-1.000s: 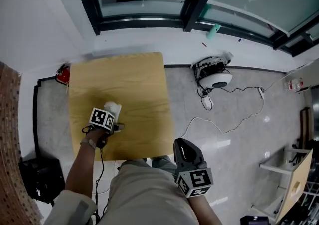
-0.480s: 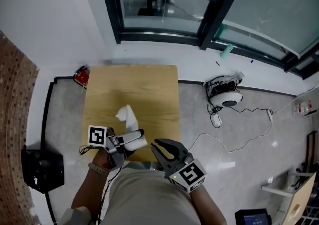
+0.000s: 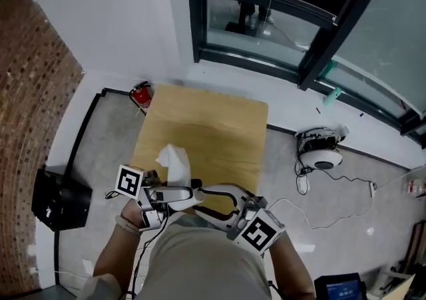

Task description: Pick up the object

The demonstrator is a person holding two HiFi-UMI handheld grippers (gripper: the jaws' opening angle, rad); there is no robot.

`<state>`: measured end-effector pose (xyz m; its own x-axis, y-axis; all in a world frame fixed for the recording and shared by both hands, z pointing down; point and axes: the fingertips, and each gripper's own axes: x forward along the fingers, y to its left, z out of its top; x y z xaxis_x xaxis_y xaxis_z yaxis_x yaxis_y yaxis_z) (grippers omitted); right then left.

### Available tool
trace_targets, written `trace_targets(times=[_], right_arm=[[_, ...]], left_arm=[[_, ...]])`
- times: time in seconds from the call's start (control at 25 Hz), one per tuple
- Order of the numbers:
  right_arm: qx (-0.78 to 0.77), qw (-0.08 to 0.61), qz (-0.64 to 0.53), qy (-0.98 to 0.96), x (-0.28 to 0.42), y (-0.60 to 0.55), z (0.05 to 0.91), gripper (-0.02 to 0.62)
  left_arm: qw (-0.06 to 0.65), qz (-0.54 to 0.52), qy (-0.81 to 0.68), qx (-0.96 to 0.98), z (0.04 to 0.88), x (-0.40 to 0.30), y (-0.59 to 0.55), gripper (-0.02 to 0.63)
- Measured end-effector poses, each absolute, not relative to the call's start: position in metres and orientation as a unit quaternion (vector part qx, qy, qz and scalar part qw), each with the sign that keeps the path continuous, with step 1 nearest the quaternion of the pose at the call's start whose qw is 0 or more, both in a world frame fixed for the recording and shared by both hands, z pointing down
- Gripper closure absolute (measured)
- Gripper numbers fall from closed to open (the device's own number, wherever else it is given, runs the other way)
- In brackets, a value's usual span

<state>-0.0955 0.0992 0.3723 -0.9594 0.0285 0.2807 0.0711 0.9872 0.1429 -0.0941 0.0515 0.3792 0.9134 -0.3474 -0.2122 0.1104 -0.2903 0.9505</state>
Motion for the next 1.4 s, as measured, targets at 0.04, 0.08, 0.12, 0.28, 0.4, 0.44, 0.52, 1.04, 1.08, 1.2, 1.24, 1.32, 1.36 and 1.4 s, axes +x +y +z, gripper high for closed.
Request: trace_targets(times=[0.04, 0.08, 0.12, 0.28, 0.4, 0.44, 0.52, 1.04, 1.08, 1.2, 1.24, 1.32, 1.36, 1.4], right_arm=[[-0.039, 0.159, -0.095, -0.982, -0.097, 0.101, 0.375, 0.439], [-0.052, 0.177, -0.112, -0.976, -0.098, 0.102, 0.378, 0.439], [-0.065, 0.19, -0.125, -0.972, -0.098, 0.104, 0.38, 0.437], [-0.098, 0.182, -0.146, -0.967, -0.098, 0.105, 0.368, 0.434], [-0.121, 0.191, -0.167, -0.96, -0.098, 0.107, 0.363, 0.433], [-0.133, 0.198, -0.173, -0.956, -0.098, 0.11, 0.364, 0.433], [-0.14, 0.207, -0.178, -0.952, -0.1, 0.112, 0.367, 0.419], [-0.049, 0.152, -0.103, -0.982, -0.087, 0.078, 0.373, 0.414], [-0.04, 0.146, -0.099, -0.983, -0.086, 0.075, 0.377, 0.414], [-0.037, 0.135, -0.094, -0.986, -0.086, 0.073, 0.385, 0.414], [-0.039, 0.136, -0.091, -0.986, -0.084, 0.074, 0.384, 0.414], [-0.036, 0.141, -0.088, -0.985, -0.08, 0.075, 0.381, 0.414], [-0.033, 0.142, -0.089, -0.985, -0.079, 0.075, 0.379, 0.414], [-0.029, 0.144, -0.09, -0.985, -0.078, 0.075, 0.378, 0.414]], left_arm=[[0.586, -0.176, -0.087, 0.786, 0.382, -0.095, 0.054, 0.095], [0.58, -0.155, -0.098, 0.794, 0.385, -0.094, 0.057, 0.095], [0.576, -0.138, -0.105, 0.799, 0.388, -0.094, 0.06, 0.095], [0.563, -0.135, -0.081, 0.811, 0.378, -0.093, 0.064, 0.097], [0.544, -0.115, -0.076, 0.828, 0.367, -0.085, 0.062, 0.097], [0.537, -0.094, -0.076, 0.835, 0.367, -0.08, 0.063, 0.097], [0.524, -0.063, -0.082, 0.846, 0.376, -0.077, 0.062, 0.095], [0.579, -0.187, -0.102, 0.787, 0.373, -0.07, 0.017, 0.094], [0.585, -0.194, -0.102, 0.781, 0.376, -0.07, 0.014, 0.094], [0.583, -0.19, -0.111, 0.782, 0.382, -0.07, 0.011, 0.095], [0.581, -0.185, -0.111, 0.784, 0.383, -0.068, 0.012, 0.095], [0.582, -0.181, -0.105, 0.786, 0.381, -0.063, 0.012, 0.095], [0.582, -0.181, -0.101, 0.787, 0.379, -0.062, 0.012, 0.095], [0.582, -0.182, -0.098, 0.787, 0.377, -0.061, 0.012, 0.095]])
